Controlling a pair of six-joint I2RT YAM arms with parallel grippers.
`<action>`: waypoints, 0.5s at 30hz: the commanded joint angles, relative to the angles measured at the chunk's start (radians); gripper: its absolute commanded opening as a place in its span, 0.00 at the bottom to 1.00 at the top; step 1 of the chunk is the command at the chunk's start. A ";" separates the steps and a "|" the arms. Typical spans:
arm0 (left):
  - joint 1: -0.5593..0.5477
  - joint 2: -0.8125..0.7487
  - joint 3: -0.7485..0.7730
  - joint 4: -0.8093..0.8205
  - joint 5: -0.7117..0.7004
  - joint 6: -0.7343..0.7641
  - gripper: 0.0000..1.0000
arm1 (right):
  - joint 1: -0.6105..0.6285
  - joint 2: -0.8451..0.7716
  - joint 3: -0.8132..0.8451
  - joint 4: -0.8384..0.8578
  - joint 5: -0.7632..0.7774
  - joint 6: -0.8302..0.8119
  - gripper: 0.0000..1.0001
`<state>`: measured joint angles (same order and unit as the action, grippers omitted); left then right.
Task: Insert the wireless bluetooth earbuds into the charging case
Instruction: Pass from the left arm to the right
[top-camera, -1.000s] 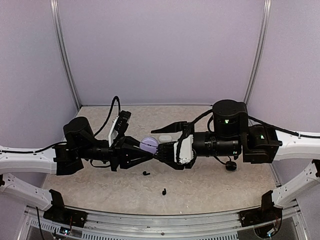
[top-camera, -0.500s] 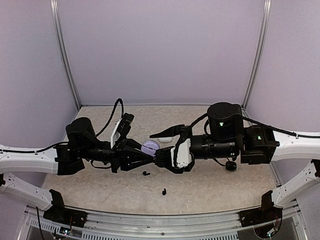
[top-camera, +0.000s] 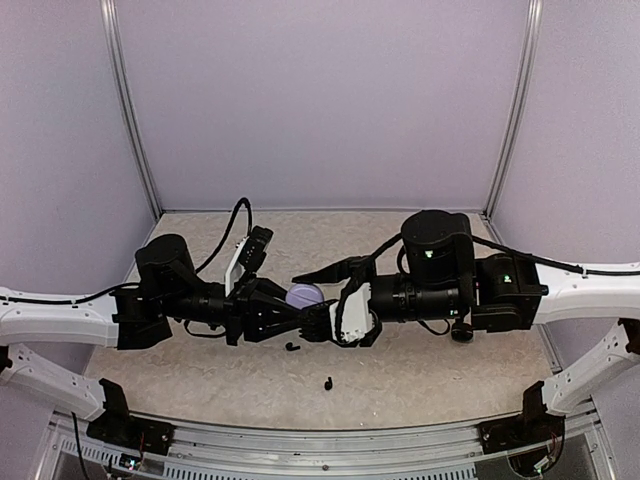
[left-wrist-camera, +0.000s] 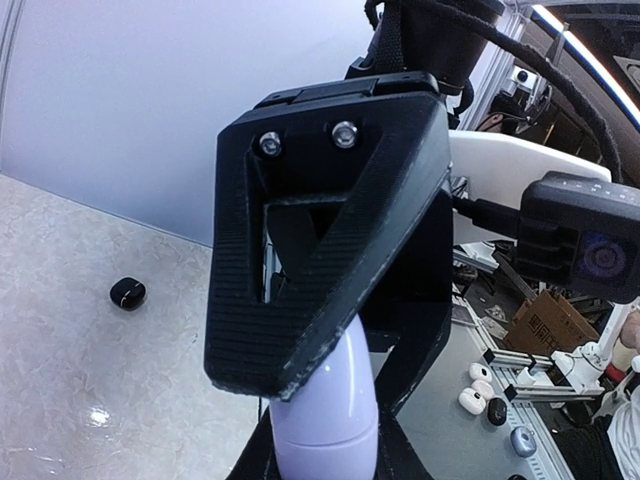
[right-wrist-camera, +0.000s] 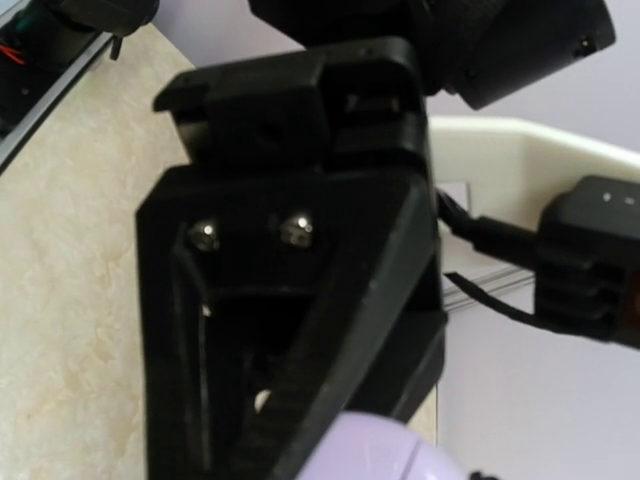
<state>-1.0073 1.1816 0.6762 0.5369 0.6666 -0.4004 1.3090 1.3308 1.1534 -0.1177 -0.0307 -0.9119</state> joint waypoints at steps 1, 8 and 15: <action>-0.008 -0.006 0.050 0.048 -0.021 0.035 0.02 | 0.024 0.017 0.007 -0.017 -0.014 0.018 0.47; -0.005 -0.017 0.038 0.030 -0.056 0.049 0.25 | 0.023 -0.012 -0.018 0.014 0.007 0.053 0.41; 0.007 -0.053 0.013 0.016 -0.097 0.063 0.44 | 0.002 -0.044 -0.044 0.045 0.019 0.087 0.39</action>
<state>-1.0069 1.1618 0.6781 0.5385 0.6052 -0.3660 1.3128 1.3239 1.1294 -0.1081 -0.0074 -0.8650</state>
